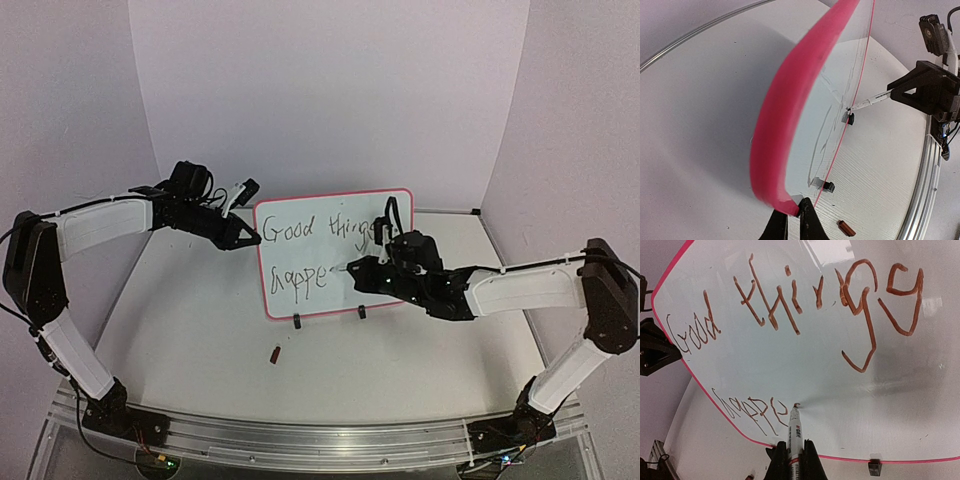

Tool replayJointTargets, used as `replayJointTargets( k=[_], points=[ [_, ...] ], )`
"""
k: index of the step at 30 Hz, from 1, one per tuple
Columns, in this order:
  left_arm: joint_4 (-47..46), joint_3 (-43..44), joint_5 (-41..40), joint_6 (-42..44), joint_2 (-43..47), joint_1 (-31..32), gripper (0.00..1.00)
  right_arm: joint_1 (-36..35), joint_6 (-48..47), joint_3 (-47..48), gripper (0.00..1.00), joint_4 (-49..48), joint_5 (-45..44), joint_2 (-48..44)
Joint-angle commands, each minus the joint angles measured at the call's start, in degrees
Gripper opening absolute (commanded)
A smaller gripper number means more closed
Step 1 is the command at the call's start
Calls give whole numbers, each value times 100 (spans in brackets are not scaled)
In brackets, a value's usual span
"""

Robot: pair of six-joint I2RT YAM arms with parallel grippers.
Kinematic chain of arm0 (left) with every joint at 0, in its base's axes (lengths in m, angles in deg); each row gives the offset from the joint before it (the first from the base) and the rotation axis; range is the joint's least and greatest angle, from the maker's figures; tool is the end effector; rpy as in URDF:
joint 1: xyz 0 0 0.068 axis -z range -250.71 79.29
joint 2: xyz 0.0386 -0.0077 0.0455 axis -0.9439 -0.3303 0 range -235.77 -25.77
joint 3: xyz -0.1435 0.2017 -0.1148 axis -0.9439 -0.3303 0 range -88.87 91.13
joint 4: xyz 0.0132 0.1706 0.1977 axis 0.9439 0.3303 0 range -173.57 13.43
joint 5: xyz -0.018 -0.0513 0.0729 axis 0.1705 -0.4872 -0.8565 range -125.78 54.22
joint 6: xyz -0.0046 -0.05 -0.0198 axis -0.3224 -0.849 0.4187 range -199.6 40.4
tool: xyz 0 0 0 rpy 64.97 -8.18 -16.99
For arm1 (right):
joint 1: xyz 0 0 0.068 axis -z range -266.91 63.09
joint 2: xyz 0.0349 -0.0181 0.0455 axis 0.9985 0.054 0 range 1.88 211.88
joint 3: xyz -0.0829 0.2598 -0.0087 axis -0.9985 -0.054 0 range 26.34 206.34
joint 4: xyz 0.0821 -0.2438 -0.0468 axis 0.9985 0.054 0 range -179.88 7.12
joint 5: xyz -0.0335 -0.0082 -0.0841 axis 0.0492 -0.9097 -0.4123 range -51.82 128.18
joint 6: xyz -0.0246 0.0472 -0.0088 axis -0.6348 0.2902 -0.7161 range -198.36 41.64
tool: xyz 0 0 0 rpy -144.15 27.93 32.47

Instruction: Write a sentence on the whiteboard

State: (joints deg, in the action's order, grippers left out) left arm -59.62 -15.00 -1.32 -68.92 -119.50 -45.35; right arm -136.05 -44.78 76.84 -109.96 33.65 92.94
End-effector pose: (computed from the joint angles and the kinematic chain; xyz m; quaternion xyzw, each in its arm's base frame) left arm 0.3190 -0.1736 0.2786 0.3824 0.7995 -0.3181 0.3368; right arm 0.2327 0.2648 0.2254 -0.0888 0.8165 0.3520 0.4490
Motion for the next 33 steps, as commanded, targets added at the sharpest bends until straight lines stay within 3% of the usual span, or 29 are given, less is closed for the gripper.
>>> replayJointTargets(
  k=[1, 14, 33],
  points=[
    [299, 5, -401, 227, -278, 189, 0, 43, 210, -125, 0, -110, 46, 95],
    [301, 1, -406, 228, -256, 197, 0, 45, 292, -110, 0, -18, 129, 242],
    [297, 2, -421, 225, -233, 198, 0, 45, 146, -34, 0, -231, -208, -232]
  ],
)
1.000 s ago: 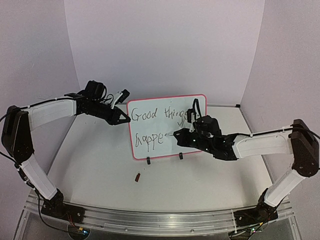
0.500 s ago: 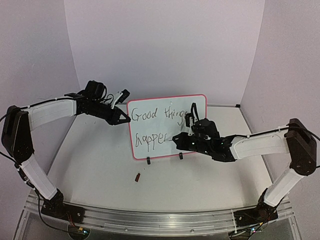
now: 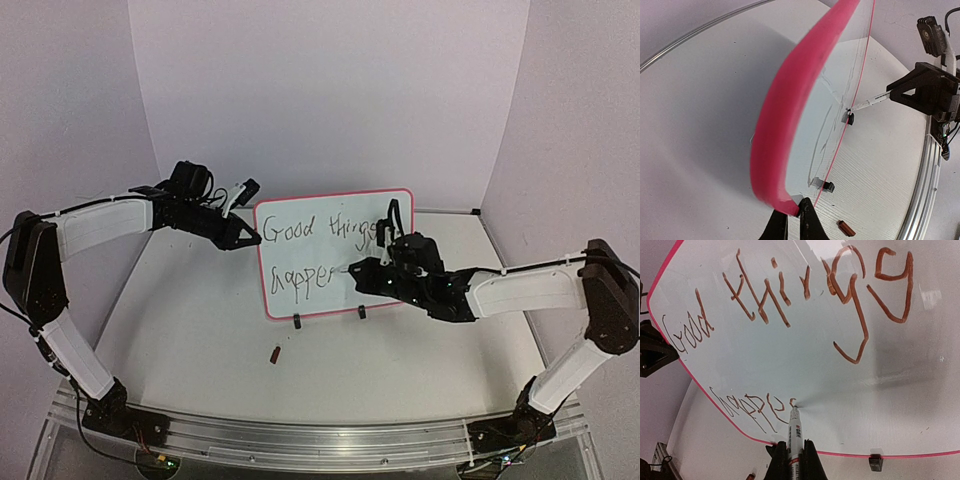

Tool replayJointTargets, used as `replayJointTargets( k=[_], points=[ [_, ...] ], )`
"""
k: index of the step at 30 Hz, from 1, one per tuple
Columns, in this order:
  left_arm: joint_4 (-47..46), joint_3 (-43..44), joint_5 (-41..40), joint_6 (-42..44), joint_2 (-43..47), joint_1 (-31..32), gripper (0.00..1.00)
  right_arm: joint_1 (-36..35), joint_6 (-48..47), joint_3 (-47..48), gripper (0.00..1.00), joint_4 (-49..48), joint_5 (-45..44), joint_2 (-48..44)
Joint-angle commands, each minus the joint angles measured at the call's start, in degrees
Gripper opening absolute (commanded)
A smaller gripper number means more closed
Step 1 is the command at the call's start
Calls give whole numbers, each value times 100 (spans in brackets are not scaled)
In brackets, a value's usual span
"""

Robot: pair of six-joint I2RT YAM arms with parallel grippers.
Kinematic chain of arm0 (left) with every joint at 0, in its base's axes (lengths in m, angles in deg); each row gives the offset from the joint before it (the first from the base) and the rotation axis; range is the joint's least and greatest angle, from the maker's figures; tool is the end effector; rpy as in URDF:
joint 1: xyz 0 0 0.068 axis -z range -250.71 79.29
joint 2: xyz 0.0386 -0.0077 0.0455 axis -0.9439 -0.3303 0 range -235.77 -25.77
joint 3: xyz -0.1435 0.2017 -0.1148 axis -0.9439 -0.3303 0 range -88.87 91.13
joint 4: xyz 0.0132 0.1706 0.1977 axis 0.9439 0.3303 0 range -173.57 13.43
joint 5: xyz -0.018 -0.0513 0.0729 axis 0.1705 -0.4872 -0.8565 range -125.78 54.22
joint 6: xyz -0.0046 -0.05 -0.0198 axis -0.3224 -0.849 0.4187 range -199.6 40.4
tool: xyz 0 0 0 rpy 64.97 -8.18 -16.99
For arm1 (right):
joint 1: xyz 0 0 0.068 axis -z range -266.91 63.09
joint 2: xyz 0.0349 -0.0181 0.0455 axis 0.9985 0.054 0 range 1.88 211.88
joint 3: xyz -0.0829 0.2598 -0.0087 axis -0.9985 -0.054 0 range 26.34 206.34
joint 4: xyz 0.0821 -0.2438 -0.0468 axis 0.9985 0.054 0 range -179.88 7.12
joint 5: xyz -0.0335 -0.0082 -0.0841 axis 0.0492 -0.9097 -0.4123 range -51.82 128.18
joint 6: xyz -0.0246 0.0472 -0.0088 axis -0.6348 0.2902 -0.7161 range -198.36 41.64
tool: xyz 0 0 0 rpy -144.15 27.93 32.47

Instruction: Write a sentence on the whiteboard

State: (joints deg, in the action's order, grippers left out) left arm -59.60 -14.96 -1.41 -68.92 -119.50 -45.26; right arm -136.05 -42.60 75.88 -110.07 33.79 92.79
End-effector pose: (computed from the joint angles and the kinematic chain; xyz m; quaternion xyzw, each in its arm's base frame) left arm 0.3188 -0.1741 0.2788 0.3828 0.7994 -0.3176 0.3369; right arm 0.2308 0.2628 0.2210 -0.0746 0.8214 0.3578 0.4379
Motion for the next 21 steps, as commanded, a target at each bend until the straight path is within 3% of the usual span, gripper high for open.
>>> replayJointTargets(
  k=[1, 21],
  points=[
    [299, -5, -413, 225, -237, 189, 0, 45, -63, 56, 0, -222, -234, -215],
    [297, 0, -396, 229, -243, 188, 0, 42, 163, -279, 0, -193, -363, -215]
  ],
)
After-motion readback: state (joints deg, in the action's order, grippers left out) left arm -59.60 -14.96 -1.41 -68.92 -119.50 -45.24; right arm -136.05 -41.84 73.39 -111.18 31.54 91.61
